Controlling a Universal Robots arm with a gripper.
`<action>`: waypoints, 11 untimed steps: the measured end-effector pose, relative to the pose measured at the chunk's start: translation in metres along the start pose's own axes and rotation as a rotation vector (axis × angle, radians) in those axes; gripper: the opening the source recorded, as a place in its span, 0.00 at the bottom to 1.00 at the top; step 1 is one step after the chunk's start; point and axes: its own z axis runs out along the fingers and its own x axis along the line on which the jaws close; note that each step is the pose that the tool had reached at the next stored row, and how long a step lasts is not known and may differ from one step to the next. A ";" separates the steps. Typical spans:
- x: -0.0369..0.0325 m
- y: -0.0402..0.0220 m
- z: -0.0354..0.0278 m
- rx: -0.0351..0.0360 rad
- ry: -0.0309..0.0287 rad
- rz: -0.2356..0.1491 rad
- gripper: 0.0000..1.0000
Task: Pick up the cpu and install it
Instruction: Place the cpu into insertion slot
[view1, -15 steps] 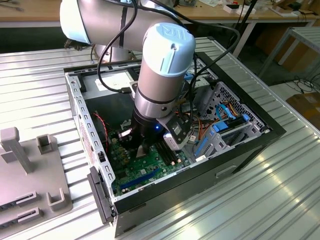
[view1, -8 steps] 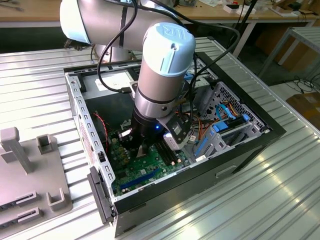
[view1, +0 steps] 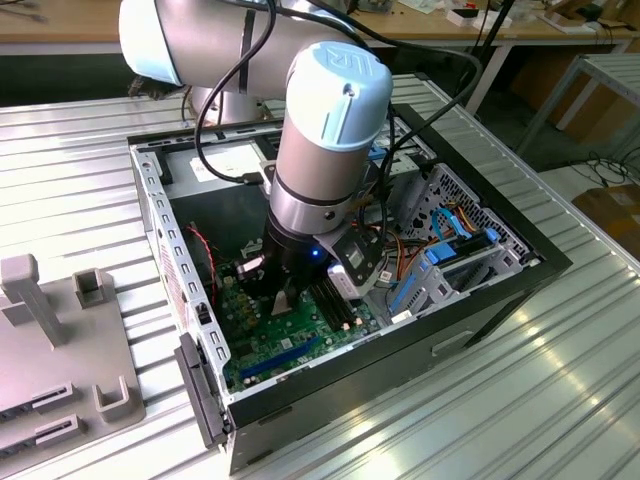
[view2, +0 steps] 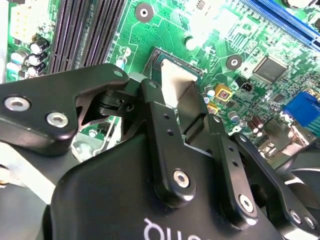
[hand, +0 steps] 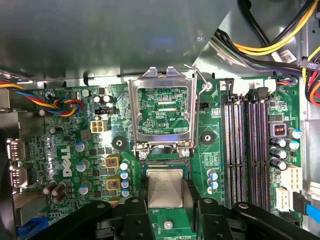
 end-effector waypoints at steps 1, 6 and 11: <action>0.0000 0.0000 0.0000 -0.0001 -0.0001 0.000 0.41; 0.0009 -0.0001 0.0001 -0.0009 0.0001 0.003 0.41; 0.0010 -0.0001 0.0004 -0.0122 0.0008 0.003 0.33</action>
